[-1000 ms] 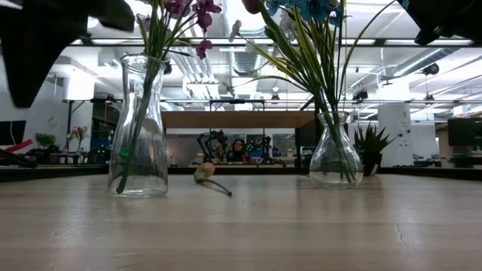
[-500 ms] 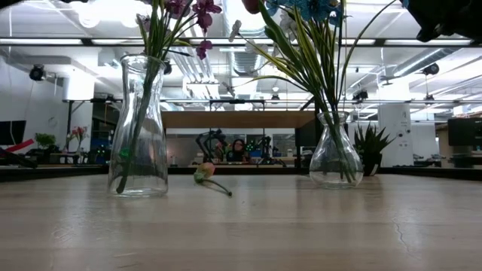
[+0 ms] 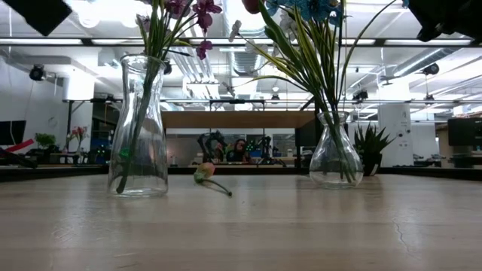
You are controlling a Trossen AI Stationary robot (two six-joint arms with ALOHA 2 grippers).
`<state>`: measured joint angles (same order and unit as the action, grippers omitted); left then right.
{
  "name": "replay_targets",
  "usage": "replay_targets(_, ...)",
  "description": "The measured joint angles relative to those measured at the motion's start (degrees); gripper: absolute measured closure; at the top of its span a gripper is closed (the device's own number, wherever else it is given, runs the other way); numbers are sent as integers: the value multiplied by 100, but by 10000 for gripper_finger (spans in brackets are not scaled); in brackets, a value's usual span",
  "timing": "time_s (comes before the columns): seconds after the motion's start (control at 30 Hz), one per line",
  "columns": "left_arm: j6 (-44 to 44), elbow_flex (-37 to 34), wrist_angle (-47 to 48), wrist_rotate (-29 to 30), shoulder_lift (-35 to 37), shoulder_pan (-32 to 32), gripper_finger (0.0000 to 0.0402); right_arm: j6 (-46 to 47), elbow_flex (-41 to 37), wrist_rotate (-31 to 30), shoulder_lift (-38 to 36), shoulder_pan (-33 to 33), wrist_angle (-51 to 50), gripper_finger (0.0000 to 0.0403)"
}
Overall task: Pick and place flowers into a vace then onto a shelf
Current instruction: Put the yellow tulip into the left crystal vase
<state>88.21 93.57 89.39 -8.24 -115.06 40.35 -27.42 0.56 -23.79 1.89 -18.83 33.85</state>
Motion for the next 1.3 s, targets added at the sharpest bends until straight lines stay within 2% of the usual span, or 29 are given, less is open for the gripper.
replay_targets(0.33, 4681, -590, -36, -4, 122, 33, 212, -17, 0, 0, 9, -2, 68, 339)
replay_targets(0.47, 4854, -695, -88, -105, 4, -48, 212, -38, 0, 0, 9, 0, 92, 339)
replay_targets(0.53, 4879, -820, -100, 156, -70, -100, 212, -139, 0, 0, 9, -2, 102, 339)
replay_targets(0.67, 5010, -978, -66, 198, -79, -102, 212, -317, 0, -2, 9, -2, 103, 339)
replay_targets(0.83, 5568, -836, -26, 246, -79, -102, 212, -326, 0, -2, 9, -2, 109, 339)
replay_targets(1.0, 5637, -912, -100, 247, -87, -213, 212, -326, 0, -2, 9, 0, 120, 339)
replay_targets(1.3, 5640, -950, -569, 277, -534, -229, 212, -324, 0, -2, 9, -2, 122, 339)
